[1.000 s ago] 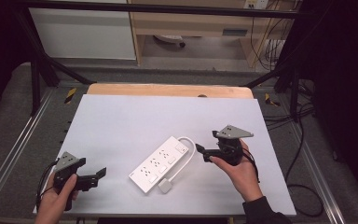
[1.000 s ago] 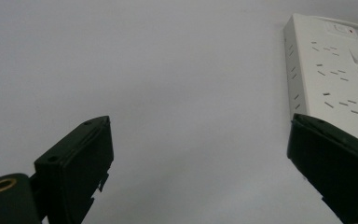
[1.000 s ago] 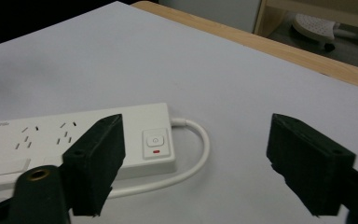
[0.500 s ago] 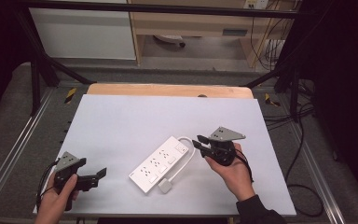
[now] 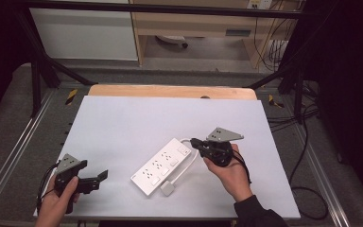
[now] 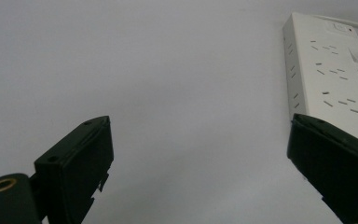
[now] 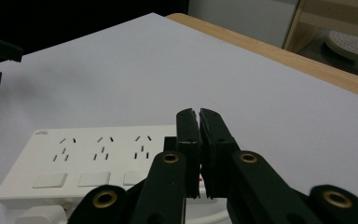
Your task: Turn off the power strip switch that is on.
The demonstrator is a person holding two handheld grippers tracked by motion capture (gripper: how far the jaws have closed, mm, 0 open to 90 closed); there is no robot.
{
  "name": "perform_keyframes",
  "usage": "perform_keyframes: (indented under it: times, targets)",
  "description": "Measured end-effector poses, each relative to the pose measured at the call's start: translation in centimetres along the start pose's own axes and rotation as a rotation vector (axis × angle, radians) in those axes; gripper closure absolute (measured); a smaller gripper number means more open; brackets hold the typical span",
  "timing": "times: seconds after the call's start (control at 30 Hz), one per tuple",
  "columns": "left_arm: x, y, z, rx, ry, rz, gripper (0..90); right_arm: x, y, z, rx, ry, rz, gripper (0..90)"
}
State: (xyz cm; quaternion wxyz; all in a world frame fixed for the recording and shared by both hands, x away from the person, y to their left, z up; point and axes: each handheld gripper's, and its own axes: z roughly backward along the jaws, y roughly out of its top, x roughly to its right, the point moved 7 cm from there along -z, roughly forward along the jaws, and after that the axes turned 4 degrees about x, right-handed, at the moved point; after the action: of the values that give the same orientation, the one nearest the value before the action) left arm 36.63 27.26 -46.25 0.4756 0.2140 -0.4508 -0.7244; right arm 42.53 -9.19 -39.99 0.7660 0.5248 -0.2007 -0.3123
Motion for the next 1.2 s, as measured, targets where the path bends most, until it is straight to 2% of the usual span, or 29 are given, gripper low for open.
perform_keyframes:
  times: [0.57,1.2]
  targets:
    - [0.0,0.0,0.0,0.0,-0.001,-0.001,7.1,-1.0,0.4,-1.1,0.01,0.027,0.008,90.0]
    - [0.1,0.0,0.0,-0.004,-0.002,-0.005,7.1,-2.6,0.0,-2.2,-0.026,0.071,0.015,90.0]
